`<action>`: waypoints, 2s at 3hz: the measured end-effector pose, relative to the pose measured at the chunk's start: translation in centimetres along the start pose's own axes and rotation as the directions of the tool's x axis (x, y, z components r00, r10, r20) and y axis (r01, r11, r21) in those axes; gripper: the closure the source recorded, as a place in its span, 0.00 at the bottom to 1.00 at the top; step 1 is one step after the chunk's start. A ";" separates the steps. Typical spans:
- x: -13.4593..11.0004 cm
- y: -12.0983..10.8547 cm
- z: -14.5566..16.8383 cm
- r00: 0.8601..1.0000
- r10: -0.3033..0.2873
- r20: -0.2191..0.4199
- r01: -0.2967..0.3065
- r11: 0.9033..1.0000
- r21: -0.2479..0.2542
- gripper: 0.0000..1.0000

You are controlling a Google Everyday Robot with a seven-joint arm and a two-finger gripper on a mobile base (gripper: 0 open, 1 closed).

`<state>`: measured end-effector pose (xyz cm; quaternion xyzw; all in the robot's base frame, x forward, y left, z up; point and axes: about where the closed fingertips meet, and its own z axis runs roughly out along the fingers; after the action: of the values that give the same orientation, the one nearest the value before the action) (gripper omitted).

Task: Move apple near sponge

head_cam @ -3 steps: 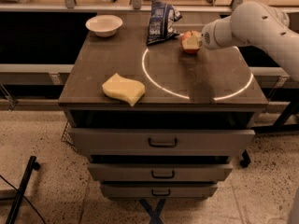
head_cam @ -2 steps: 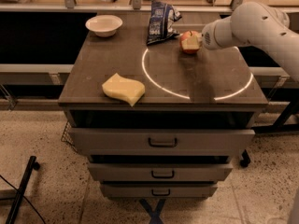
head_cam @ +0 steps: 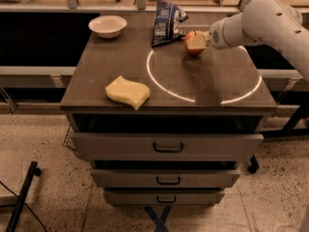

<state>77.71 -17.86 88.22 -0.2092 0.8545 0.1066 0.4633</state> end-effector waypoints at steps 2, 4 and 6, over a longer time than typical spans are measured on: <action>-2.2 -1.1 -4.8 0.998 0.007 0.065 -0.009 1.000 0.029 1.00; 1.6 4.2 -4.9 0.998 -0.031 0.060 0.044 0.976 -0.212 1.00; 8.2 16.1 -10.6 0.985 -0.103 0.138 0.165 0.796 -0.583 1.00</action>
Offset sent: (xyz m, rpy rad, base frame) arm -0.0139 -0.0152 0.0300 0.0158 -0.0415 -0.0189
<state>58.51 -9.64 86.97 -0.3975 0.7374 0.3449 0.4234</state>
